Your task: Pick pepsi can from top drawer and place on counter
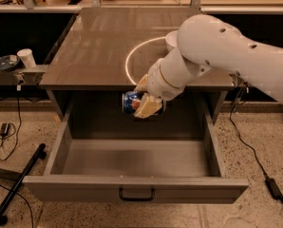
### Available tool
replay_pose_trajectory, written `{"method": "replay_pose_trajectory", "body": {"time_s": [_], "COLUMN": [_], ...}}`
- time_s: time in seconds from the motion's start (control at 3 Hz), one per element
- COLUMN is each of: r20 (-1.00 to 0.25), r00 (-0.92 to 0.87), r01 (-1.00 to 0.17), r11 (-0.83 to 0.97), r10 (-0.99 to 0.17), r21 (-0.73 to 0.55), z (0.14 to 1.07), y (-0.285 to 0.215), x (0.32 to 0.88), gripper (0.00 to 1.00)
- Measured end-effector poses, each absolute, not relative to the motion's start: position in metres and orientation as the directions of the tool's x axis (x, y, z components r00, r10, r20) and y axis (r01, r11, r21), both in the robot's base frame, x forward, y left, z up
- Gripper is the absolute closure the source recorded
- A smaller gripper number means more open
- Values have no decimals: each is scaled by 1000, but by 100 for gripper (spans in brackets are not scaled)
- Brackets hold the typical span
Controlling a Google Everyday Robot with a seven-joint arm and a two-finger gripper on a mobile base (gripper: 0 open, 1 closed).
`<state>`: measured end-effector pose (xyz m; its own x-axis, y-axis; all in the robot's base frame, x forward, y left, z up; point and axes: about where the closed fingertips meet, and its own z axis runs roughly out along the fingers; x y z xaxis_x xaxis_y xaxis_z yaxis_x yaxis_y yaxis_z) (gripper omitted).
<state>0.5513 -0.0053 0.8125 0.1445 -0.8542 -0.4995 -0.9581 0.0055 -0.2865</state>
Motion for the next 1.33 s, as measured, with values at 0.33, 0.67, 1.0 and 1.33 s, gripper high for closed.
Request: {"method": "replay_pose_trajectory", "body": {"time_s": [0.33, 0.67, 1.0, 1.33], "r20": [-482, -441, -441, -430], "r00": [172, 218, 222, 233], "r01": [-948, -928, -930, -931], "r11": [-10, -45, -53, -72], "r10": [-859, -870, -869, -872], "r21": [-320, -370, -363, -358], "z": [833, 867, 865, 864], "y": [-4, -1, 5, 10], "x": [559, 572, 582, 600], "gripper": [100, 100, 100, 100]}}
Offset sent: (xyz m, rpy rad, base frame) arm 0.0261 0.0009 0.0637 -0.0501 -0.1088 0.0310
